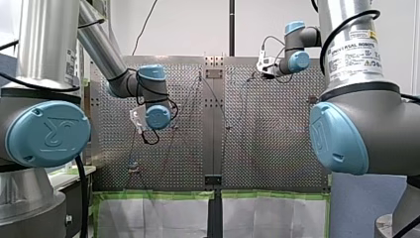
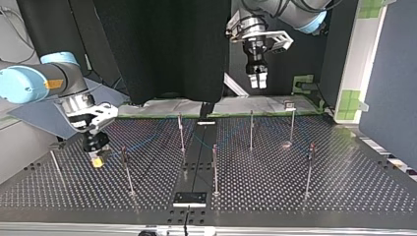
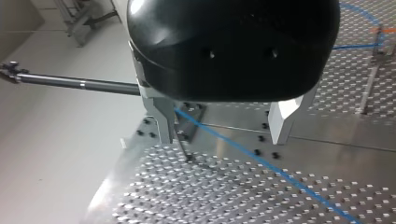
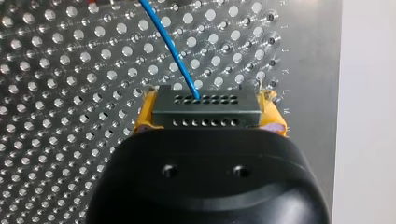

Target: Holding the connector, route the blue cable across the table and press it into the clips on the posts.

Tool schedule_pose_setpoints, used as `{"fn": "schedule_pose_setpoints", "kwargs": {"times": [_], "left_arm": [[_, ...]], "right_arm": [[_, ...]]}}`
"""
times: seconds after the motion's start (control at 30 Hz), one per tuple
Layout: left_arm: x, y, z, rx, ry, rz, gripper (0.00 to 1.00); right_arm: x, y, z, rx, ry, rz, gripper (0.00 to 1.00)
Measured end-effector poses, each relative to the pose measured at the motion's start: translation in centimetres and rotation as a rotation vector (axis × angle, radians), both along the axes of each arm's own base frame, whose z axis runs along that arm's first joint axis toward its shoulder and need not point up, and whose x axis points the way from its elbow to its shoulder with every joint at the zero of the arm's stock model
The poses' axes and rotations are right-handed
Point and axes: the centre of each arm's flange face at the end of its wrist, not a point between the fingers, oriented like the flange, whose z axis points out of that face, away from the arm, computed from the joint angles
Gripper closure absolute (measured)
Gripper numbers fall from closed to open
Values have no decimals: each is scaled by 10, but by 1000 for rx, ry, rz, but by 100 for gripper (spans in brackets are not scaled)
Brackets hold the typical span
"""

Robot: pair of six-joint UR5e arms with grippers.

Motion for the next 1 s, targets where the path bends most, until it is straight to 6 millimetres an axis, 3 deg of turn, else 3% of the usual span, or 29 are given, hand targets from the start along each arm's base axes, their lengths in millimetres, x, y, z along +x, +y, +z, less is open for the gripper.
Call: {"fn": "schedule_pose_setpoints", "kwargs": {"times": [0.4,0.73,1.0], "left_arm": [[-2,-16,-44,1,48,-43,1],[-4,-18,-82,43,122,-49,1],[-4,-18,-91,50,136,-49,1]], "right_arm": [[0,0,-1,3,1,0,100],[0,0,-1,2,1,-1,100],[0,0,-1,4,1,-1,100]]}}
